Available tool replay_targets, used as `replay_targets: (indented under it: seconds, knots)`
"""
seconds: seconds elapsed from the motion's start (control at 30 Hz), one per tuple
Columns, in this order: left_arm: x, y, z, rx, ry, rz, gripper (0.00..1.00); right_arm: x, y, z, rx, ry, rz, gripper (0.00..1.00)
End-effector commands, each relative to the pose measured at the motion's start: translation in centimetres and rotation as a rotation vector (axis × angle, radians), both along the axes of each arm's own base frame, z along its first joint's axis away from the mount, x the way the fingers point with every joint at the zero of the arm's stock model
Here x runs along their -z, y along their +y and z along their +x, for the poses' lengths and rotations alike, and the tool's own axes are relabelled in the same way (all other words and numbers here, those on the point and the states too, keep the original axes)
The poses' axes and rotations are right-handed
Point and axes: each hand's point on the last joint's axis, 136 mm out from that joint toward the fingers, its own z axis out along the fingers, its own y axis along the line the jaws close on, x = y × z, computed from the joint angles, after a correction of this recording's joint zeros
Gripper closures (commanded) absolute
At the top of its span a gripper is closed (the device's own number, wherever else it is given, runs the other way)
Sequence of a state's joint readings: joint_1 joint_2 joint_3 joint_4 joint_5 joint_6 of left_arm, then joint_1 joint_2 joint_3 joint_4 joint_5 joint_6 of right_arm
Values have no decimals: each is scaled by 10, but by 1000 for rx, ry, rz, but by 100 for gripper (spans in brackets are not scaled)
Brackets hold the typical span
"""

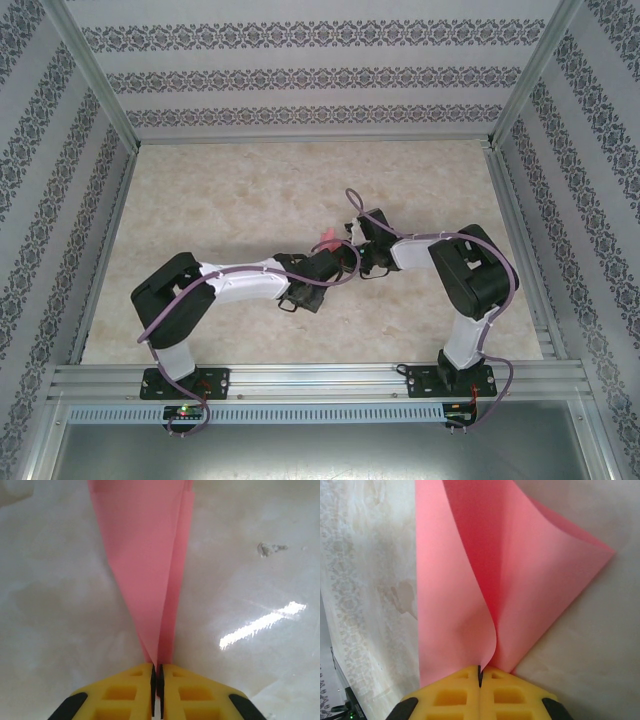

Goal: Fold a paper plane with a square sheet of paper (pick it up from the middle)

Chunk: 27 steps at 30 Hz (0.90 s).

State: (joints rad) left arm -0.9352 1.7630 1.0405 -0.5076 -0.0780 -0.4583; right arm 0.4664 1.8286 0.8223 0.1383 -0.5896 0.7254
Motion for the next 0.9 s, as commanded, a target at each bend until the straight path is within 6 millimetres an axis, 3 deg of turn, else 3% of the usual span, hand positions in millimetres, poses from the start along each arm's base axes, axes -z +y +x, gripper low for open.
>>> replay_targets:
  seconds: [0.0,0.17,0.4,0.5,0.63,0.87]
  knots:
    - [-11,8,-15,60,35,27,84,15,-9,2,7,18,-54,100]
    - [-31,3,-16,82,40,-40,76,15,-10,1,2,22,-61,100]
    - [-51,-2,6,36,15,-156,72,16,-10,-1,-5,29,-61,100]
    - [-50,-10,17,12,23,-216,73,15,-10,-1,-6,26,-60,100]
    - [-43,-16,27,3,21,-229,81,14,-10,-1,-9,27,-60,100]
    - [-27,-16,33,-4,35,-202,90,15,-10,-1,-12,27,-58,100]
